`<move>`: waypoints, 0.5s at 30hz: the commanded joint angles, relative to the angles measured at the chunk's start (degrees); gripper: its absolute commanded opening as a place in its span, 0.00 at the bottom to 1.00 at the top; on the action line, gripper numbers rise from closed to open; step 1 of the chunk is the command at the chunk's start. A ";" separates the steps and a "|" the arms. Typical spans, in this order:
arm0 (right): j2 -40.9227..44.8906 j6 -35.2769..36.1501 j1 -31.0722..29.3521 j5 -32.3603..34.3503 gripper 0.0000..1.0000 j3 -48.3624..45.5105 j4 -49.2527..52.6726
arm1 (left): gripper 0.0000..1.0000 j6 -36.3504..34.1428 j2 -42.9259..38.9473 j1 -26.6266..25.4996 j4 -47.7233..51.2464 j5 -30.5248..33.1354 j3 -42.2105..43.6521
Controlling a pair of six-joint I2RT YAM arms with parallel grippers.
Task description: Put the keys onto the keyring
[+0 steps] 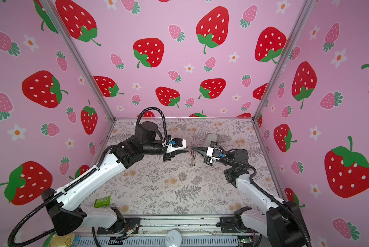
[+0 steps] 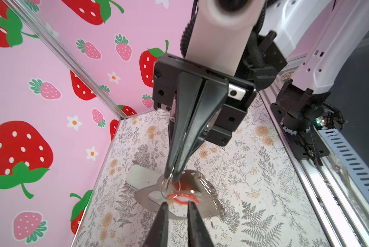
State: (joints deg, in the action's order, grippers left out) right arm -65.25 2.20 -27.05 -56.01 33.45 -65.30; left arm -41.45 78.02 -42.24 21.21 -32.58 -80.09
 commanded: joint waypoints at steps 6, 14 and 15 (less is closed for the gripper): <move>1.14 -1.06 -0.20 -0.07 0.00 -0.25 -1.17 | 0.20 -2.10 1.87 -0.69 -2.06 -1.44 -0.98; 0.93 -0.88 -0.25 -1.07 0.00 -0.14 -0.35 | 0.19 -2.06 2.09 -1.02 -3.19 -1.33 -1.22; 0.84 -0.88 -0.29 -1.25 0.00 -0.11 -0.32 | 0.19 -2.14 2.22 -1.09 -3.34 -1.20 -1.29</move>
State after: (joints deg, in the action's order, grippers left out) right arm -65.14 1.72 -27.07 -56.18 33.41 -65.06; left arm -42.28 79.88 -42.65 19.57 -32.51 -80.09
